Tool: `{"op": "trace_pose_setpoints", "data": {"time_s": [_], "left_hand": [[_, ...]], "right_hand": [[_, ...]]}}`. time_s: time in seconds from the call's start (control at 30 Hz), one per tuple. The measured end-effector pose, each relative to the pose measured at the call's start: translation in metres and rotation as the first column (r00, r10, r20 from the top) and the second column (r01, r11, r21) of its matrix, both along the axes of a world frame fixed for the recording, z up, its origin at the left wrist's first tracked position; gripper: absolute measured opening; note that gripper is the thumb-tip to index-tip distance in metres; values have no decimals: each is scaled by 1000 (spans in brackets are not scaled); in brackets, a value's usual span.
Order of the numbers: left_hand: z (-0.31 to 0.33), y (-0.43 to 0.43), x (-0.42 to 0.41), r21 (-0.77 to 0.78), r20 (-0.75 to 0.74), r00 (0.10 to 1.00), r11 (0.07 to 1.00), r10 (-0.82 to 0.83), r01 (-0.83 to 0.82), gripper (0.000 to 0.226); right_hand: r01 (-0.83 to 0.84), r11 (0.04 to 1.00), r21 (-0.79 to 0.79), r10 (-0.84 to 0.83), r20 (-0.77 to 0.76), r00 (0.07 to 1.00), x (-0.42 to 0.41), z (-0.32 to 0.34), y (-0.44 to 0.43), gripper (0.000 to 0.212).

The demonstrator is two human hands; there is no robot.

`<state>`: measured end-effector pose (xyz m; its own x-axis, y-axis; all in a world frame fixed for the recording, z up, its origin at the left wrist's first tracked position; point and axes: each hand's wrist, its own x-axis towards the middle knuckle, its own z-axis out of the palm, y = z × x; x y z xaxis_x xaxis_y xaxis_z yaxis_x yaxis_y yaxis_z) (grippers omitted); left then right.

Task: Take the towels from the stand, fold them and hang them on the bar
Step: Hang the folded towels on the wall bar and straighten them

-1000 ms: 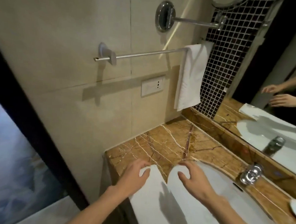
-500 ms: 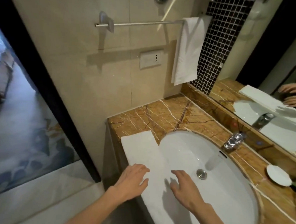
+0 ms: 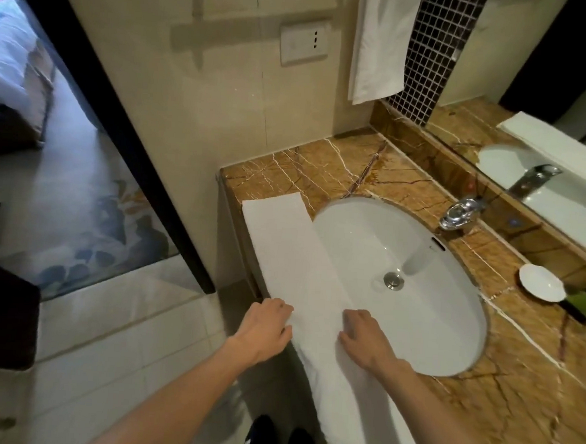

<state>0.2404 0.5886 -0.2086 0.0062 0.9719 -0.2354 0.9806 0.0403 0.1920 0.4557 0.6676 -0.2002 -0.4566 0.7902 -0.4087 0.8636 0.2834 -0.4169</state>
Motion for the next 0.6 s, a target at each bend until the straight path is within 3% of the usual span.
{"op": "trace_pose_setpoints", "data": {"time_s": [0.1,0.2,0.3,0.4,0.53,0.6], "left_hand": [[-3,2,7,-20,37,998,998,56,-55,44],[-8,6,13,-89,169,961,975,216,-204,48],[-13,12,15,-205,366,840,916,399,-346,56],[-16,18,15,-221,500,734,887,460,-406,56],[-18,26,17,-199,671,464,743,578,-639,49],[-16,30,16,-287,731,241,608,638,-740,56]], "right_hand": [[36,999,-24,-37,-25,999,2,-2,3,11],[98,993,-63,-102,-56,993,0,-4,9,15],[151,986,-72,-156,-81,984,-2,-8,10,37],[199,977,-77,-207,-119,971,-3,-10,14,39],[290,943,-164,-319,-187,929,-5,-9,23,30],[290,945,-155,-316,-183,931,-6,-12,28,28]]}}
